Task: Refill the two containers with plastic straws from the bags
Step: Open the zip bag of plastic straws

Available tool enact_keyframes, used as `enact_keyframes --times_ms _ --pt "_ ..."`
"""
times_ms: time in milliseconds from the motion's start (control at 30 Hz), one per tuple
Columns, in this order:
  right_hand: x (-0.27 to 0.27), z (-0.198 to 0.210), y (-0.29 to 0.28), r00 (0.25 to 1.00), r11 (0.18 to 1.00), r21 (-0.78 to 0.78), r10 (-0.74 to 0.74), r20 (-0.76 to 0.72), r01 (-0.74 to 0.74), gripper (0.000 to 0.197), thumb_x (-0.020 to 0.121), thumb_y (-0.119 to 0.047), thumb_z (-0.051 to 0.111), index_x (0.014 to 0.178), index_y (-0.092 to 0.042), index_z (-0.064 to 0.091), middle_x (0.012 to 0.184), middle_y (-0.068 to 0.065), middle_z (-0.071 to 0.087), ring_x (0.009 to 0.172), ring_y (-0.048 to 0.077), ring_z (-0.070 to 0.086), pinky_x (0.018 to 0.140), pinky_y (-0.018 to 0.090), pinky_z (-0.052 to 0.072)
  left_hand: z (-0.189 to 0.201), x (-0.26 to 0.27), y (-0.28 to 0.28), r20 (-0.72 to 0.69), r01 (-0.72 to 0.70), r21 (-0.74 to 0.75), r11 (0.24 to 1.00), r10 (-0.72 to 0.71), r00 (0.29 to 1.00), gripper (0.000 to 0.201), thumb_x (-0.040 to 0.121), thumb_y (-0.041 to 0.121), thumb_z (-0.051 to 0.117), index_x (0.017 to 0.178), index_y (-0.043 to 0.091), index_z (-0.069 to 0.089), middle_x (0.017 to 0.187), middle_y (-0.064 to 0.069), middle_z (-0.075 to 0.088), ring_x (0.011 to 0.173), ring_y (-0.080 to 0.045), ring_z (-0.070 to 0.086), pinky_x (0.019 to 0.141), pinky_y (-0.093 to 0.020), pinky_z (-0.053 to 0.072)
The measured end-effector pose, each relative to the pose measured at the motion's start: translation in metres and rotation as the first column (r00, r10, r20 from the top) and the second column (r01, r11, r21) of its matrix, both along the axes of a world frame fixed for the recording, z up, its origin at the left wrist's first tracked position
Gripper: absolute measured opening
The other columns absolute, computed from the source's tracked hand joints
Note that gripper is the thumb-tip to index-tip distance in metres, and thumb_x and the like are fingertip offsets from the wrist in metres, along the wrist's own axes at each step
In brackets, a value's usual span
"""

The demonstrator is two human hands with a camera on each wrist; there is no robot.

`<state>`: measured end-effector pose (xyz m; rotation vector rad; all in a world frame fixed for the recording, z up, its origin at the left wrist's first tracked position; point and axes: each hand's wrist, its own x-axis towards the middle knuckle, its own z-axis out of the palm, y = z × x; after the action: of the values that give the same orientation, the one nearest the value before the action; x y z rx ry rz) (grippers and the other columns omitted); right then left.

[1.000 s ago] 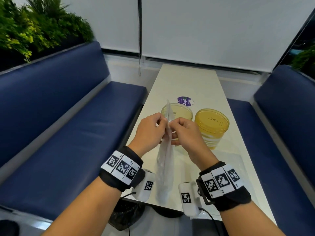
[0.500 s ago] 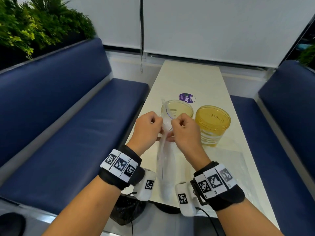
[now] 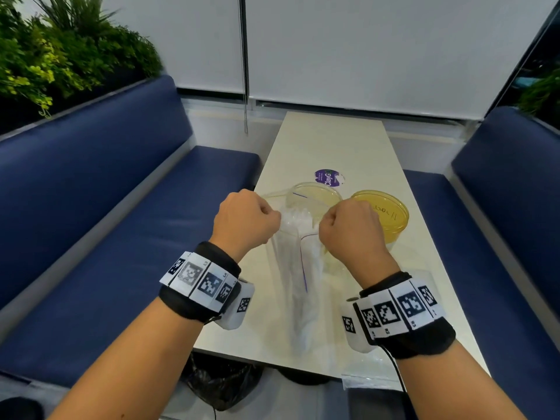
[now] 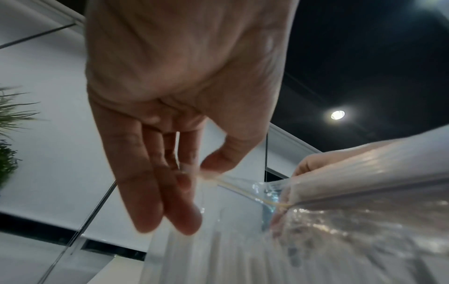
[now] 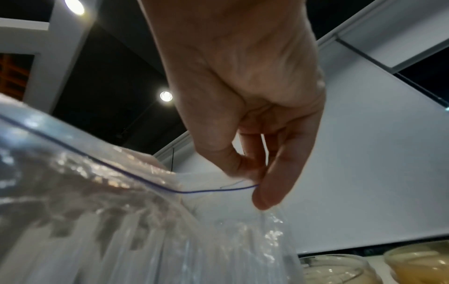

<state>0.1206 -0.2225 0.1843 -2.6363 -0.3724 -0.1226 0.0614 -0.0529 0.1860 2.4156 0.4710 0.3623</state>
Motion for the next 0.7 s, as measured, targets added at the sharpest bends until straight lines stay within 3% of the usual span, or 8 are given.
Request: enact_keyframes --times_ms 133,200,267,367,500,567,633,700 --pt "0.007 0.009 -0.001 0.998 0.984 -0.164 -0.064 0.017 0.065 0.038 0.079 -0.053 0.073 0.074 -0.017 0.064 0.074 0.002 0.063 0.077 0.026 0.065 0.061 0.030 0.051 0.006 0.003 0.002 -0.047 -0.061 0.083 0.995 0.065 0.997 0.027 0.078 0.049 0.075 0.071 0.023 0.075 0.058 0.008 0.065 0.072 -0.013 0.066 0.057 -0.024 0.045" --pt "0.012 0.015 -0.005 0.998 0.979 -0.197 -0.057 -0.021 0.052 0.027 0.078 -0.038 0.080 0.093 -0.016 0.073 0.093 0.001 0.069 0.090 0.025 0.067 0.068 0.031 0.052 0.011 0.003 0.008 -0.107 0.007 0.083 0.997 0.002 0.994 0.017 0.076 0.034 0.079 0.090 0.026 0.077 0.069 0.010 0.065 0.082 -0.016 0.067 0.067 -0.030 0.053" --pt "0.019 0.015 -0.012 0.999 0.974 -0.226 -0.029 -0.035 0.021 0.033 0.080 -0.015 0.076 0.113 -0.022 0.074 0.108 0.002 0.069 0.099 0.025 0.066 0.075 0.033 0.054 0.016 0.001 0.017 -0.178 0.098 0.069 0.993 -0.084 0.980 0.029 0.078 0.015 0.074 0.104 0.027 0.075 0.080 0.013 0.061 0.082 -0.016 0.064 0.076 -0.036 0.060" --pt "0.024 0.019 -0.025 0.997 0.954 -0.297 0.022 -0.076 -0.043 0.047 0.082 0.001 0.064 0.117 -0.031 0.072 0.118 -0.001 0.063 0.103 0.024 0.063 0.081 0.035 0.054 0.025 0.000 0.028 -0.233 0.152 0.069 0.986 -0.133 0.963 0.039 0.088 0.001 0.055 0.102 0.030 0.076 0.090 0.010 0.065 0.070 -0.013 0.059 0.069 -0.032 0.059" --pt "0.024 0.020 -0.036 0.988 0.928 -0.352 0.078 -0.137 -0.122 0.045 0.088 -0.001 0.062 0.112 -0.038 0.072 0.089 -0.009 0.052 0.076 0.015 0.054 0.067 0.029 0.047 0.020 0.001 0.033 -0.137 -0.027 0.085 0.996 0.038 0.990 0.023 0.089 0.017 0.055 0.080 0.017 0.077 0.078 0.003 0.065 0.069 -0.024 0.064 0.065 -0.033 0.056" --pt "0.023 0.016 -0.036 0.982 0.922 -0.353 0.109 -0.156 -0.158 0.049 0.086 -0.002 0.066 0.118 -0.039 0.069 0.091 -0.007 0.052 0.078 0.015 0.056 0.067 0.028 0.049 0.015 0.002 0.028 -0.130 -0.020 0.131 0.991 0.037 0.991 0.024 0.081 0.036 0.068 0.073 0.014 0.070 0.068 0.007 0.059 0.068 -0.020 0.061 0.058 -0.027 0.048" --pt "0.023 0.015 -0.036 0.978 0.921 -0.350 0.118 -0.172 -0.173 0.054 0.083 -0.003 0.069 0.123 -0.039 0.067 0.098 -0.005 0.053 0.083 0.017 0.058 0.067 0.028 0.049 0.012 0.000 0.027 -0.200 0.047 0.159 0.986 -0.015 0.980 0.024 0.075 0.036 0.076 0.097 0.025 0.072 0.085 0.013 0.060 0.081 -0.016 0.058 0.066 -0.027 0.046" --pt "0.025 0.015 -0.039 0.979 0.926 -0.339 0.113 -0.169 -0.166 0.054 0.083 -0.003 0.070 0.123 -0.039 0.066 0.097 -0.005 0.053 0.084 0.017 0.058 0.067 0.028 0.050 0.012 -0.003 0.032 -0.263 0.132 0.171 0.976 -0.084 0.961 0.051 0.075 0.026 0.075 0.125 0.029 0.065 0.107 0.015 0.061 0.093 -0.015 0.055 0.078 -0.031 0.049"
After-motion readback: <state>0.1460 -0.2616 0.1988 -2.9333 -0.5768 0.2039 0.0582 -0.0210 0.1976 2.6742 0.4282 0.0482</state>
